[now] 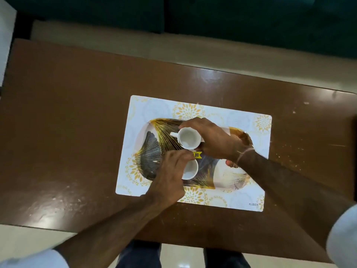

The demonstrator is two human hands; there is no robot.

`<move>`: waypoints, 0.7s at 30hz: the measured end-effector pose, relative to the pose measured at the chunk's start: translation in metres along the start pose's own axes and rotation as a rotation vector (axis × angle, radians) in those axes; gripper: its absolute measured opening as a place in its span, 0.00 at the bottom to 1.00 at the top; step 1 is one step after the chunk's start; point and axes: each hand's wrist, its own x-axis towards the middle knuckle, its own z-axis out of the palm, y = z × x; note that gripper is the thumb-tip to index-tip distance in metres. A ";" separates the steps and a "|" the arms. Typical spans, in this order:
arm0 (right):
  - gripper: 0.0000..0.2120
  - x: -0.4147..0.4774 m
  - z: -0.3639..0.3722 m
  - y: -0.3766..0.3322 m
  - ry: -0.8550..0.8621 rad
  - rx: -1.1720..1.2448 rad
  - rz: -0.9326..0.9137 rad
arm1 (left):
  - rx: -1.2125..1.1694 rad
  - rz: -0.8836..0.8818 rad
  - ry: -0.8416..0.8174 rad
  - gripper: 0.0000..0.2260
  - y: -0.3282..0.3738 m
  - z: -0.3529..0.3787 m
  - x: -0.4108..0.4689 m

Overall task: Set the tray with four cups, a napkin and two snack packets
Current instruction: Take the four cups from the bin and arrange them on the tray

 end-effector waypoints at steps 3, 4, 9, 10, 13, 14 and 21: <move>0.29 0.004 0.002 -0.001 -0.025 -0.048 -0.005 | -0.009 -0.040 -0.001 0.38 0.000 0.006 -0.006; 0.29 0.004 0.002 0.000 -0.031 -0.060 -0.012 | -0.017 -0.044 0.008 0.39 0.000 0.008 -0.007; 0.27 0.004 0.004 0.000 -0.052 -0.132 -0.057 | 0.069 -0.045 0.059 0.41 0.001 0.013 -0.010; 0.27 0.002 0.005 0.000 -0.050 -0.146 -0.064 | 0.105 -0.046 0.082 0.40 0.001 0.014 -0.010; 0.33 -0.004 0.008 -0.003 -0.063 -0.144 -0.065 | 0.160 0.002 0.146 0.37 0.002 0.012 -0.013; 0.37 -0.007 0.008 -0.003 -0.072 -0.132 -0.056 | 0.163 0.039 0.160 0.35 0.004 0.010 -0.013; 0.41 -0.028 -0.012 0.015 0.085 -0.116 0.119 | 0.164 0.095 0.188 0.22 0.027 -0.005 0.031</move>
